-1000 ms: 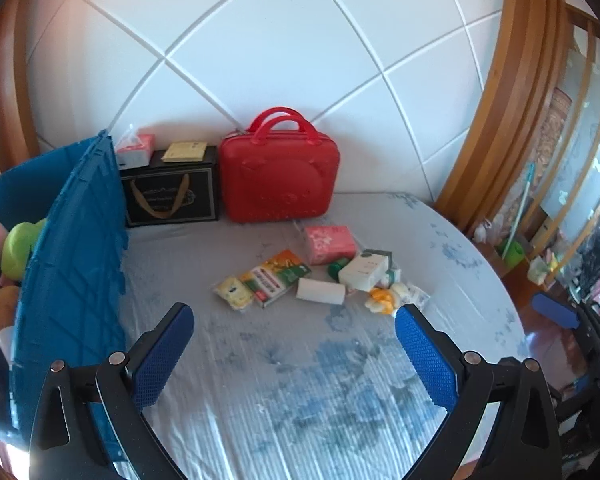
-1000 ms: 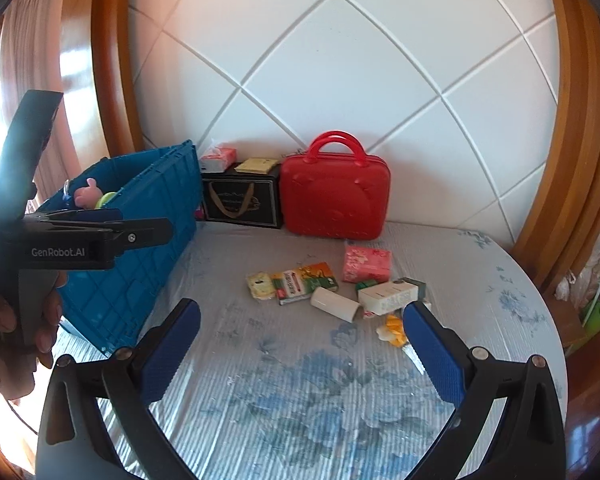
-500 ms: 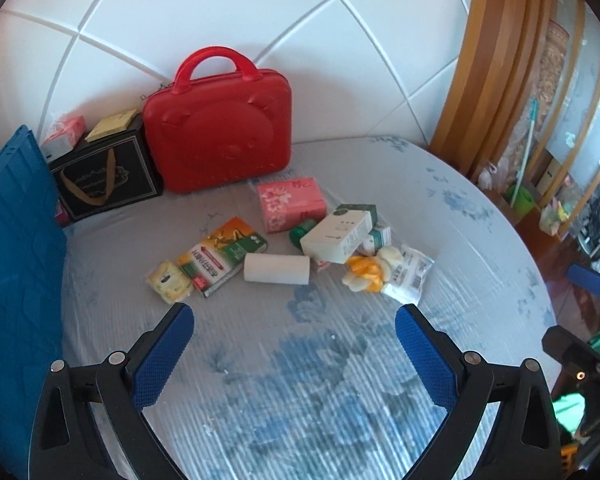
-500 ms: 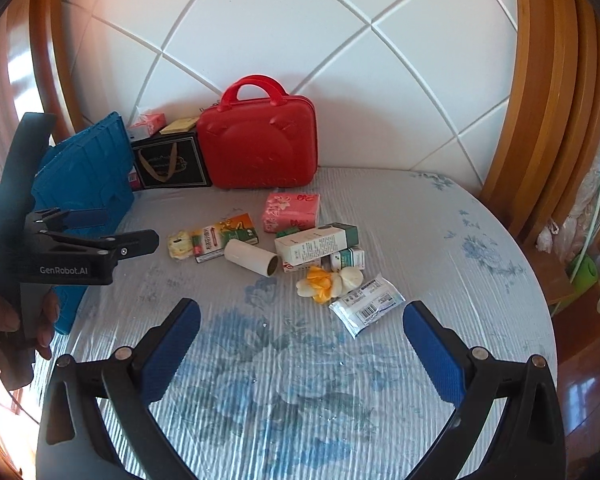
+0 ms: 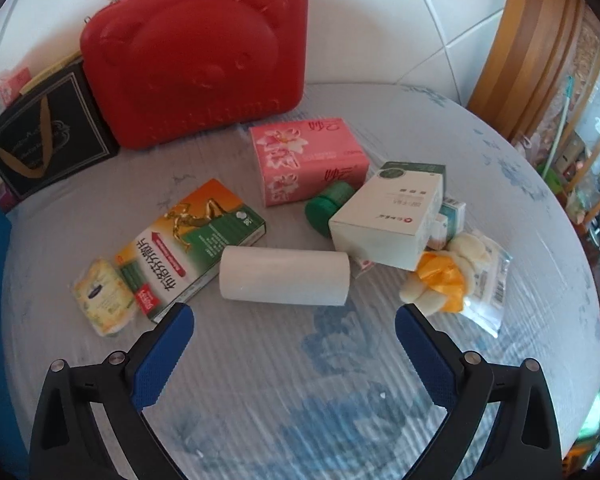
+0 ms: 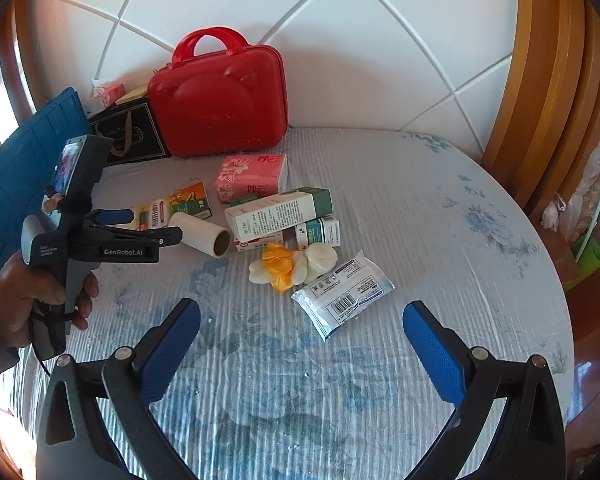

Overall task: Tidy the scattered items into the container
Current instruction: 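Grasp a white paper roll with the left tool while the right tool grasps the yellow-white plush toy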

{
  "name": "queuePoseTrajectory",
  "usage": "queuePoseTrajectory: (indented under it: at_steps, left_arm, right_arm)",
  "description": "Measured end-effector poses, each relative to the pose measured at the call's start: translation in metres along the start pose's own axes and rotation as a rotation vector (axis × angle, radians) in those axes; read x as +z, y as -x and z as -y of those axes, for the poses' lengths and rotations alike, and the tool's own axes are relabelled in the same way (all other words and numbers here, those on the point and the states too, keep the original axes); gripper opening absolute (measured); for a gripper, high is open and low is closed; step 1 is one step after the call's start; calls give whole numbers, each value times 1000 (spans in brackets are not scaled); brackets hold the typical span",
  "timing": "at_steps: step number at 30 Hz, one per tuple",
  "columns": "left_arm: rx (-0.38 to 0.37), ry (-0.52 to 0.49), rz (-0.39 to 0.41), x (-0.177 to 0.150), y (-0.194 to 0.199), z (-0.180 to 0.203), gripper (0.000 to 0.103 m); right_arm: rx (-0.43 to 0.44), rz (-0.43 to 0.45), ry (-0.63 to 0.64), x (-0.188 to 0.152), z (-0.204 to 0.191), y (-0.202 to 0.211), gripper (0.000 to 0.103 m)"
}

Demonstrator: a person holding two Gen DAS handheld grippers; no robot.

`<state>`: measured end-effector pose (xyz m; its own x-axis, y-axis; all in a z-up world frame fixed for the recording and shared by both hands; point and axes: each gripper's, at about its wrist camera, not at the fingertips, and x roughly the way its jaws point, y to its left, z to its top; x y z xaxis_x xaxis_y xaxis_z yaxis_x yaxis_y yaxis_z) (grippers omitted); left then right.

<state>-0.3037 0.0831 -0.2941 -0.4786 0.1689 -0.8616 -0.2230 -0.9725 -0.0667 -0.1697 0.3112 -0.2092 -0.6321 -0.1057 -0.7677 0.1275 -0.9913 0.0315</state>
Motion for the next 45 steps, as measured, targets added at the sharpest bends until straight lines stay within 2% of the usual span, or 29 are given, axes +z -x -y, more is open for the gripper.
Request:
queuePoseTrajectory:
  at_steps: [4, 9, 12, 17, 19, 22, 26, 28, 37, 41, 45]
  left_arm:
    - [-1, 36, -33, 1, -34, -9, 102]
    - [20, -28, -17, 6, -44, -1, 102]
    - [31, -201, -10, 10, -46, 8, 102]
    - [75, -559, -43, 9, -64, 18, 102]
    - [49, -649, -59, 10, -72, 20, 101]
    - [-14, -717, -88, 11, -84, 22, 97]
    - [-61, -698, -117, 12, -94, 22, 80]
    - [-83, -648, -121, 14, -92, 18, 51]
    - [-108, -516, -32, -12, -45, -1, 48]
    - [-102, -420, 18, -24, -14, -20, 48]
    - [-82, -367, 53, -52, 23, -27, 48]
  right_arm:
    - [-3, -23, -9, -8, 7, -18, 103]
    - [3, -54, -22, -19, 9, -31, 103]
    - [10, -63, -26, -23, 8, -33, 103]
    - [1, -58, -33, -24, 10, -34, 103]
    - [-6, -60, -37, -25, 13, -35, 103]
    - [-17, -68, -44, -28, 17, -37, 103]
    - [-24, -81, -53, -33, 20, -38, 103]
    - [-24, -83, -53, -33, 20, -38, 103]
    - [-11, -57, -3, -12, 5, -59, 103]
    - [2, -48, 46, 0, -5, -90, 103]
    - [-5, -60, 73, 14, -7, -134, 103]
